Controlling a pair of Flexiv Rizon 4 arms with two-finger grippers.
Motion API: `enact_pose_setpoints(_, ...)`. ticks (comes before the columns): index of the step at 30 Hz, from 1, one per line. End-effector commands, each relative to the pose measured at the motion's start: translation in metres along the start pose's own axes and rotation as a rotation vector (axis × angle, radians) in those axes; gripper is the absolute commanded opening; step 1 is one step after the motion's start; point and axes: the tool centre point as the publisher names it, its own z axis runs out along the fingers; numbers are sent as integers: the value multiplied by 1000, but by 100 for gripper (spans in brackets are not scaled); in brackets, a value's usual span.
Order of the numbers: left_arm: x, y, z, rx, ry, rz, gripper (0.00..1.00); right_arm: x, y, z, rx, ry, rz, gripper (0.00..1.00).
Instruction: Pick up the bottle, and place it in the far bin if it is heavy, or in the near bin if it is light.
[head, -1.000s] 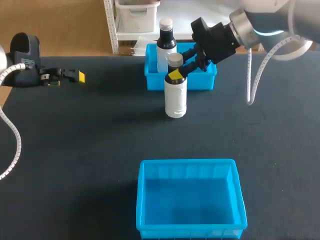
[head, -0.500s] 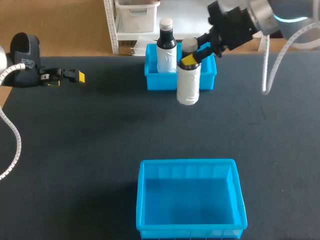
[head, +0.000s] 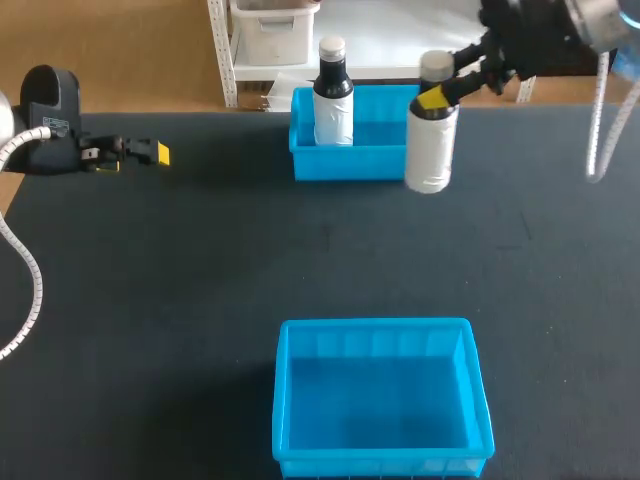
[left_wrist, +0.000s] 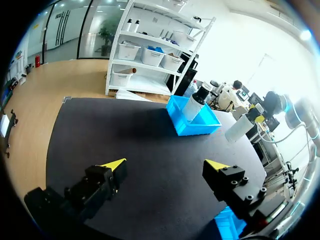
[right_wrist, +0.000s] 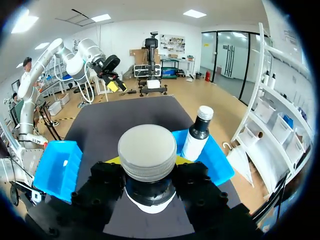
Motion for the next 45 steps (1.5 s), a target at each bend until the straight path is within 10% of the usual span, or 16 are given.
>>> enact_pose_setpoints(1, 0, 0, 0, 0, 0, 0, 100, 8, 12, -26, 80, 4, 13, 0)
enact_pose_setpoints(25, 0, 0, 0, 0, 0, 0, 100, 44, 23, -114, 247, 17, 146, 0)
enact_pose_setpoints(45, 0, 0, 0, 0, 0, 0, 100, 30, 130, -153, 303, 55, 153, 0)
